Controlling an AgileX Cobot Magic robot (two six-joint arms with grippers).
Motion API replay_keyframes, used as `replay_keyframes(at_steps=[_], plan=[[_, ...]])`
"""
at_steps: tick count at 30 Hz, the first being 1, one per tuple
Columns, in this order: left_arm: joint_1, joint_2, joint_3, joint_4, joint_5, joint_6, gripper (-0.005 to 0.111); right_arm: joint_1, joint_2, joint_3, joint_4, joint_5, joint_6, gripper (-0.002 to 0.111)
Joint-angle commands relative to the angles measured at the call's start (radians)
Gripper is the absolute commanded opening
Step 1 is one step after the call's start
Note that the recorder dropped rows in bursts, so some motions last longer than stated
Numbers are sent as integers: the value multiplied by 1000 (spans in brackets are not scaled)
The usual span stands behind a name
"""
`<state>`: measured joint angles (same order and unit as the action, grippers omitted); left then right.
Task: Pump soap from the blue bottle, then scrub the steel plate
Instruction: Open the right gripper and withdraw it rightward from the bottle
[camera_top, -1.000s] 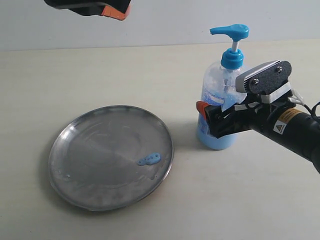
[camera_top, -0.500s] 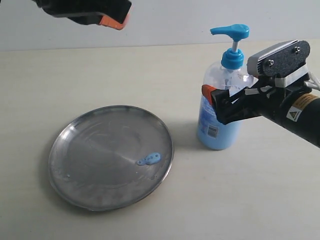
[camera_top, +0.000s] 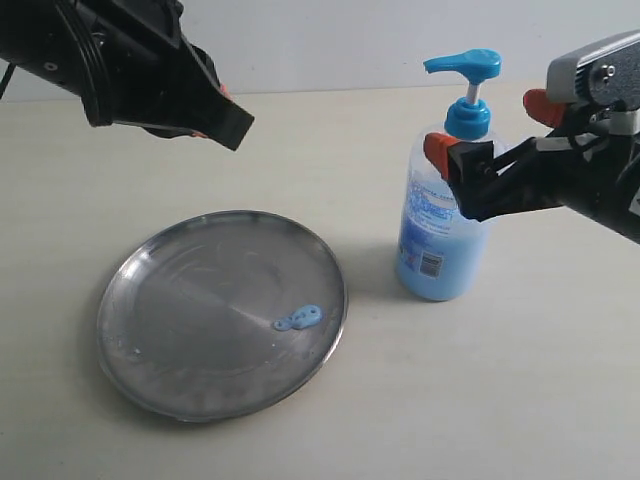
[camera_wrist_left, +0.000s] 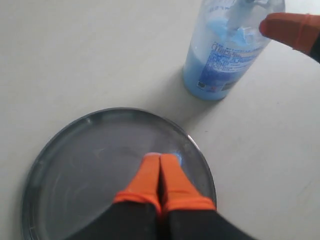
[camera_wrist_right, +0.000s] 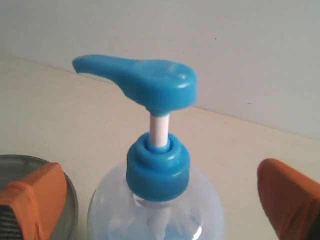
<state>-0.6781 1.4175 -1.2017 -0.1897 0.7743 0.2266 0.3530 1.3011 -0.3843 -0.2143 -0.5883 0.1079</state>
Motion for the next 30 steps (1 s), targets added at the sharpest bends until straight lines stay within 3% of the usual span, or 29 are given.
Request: replay_keyframes(at_steps=[1,10,18,24,30], plan=[[2,-8,5,-10,-23,2,1,-3,-98,-4,-58,140,82,105],[2,-8,5,-80,13,2,1,-3,-359,-4,-74,536,211,102],[2,-8,5,-105,71,2,1,-3,-516,-6,-28,851,207,71],[2,-8,7,-111,97,2,1,-3,-531,-61,-26,1089,132,70],[2,-10,21,-117,116,8,1,-3,-533,-72,-18,1154,98,68]])
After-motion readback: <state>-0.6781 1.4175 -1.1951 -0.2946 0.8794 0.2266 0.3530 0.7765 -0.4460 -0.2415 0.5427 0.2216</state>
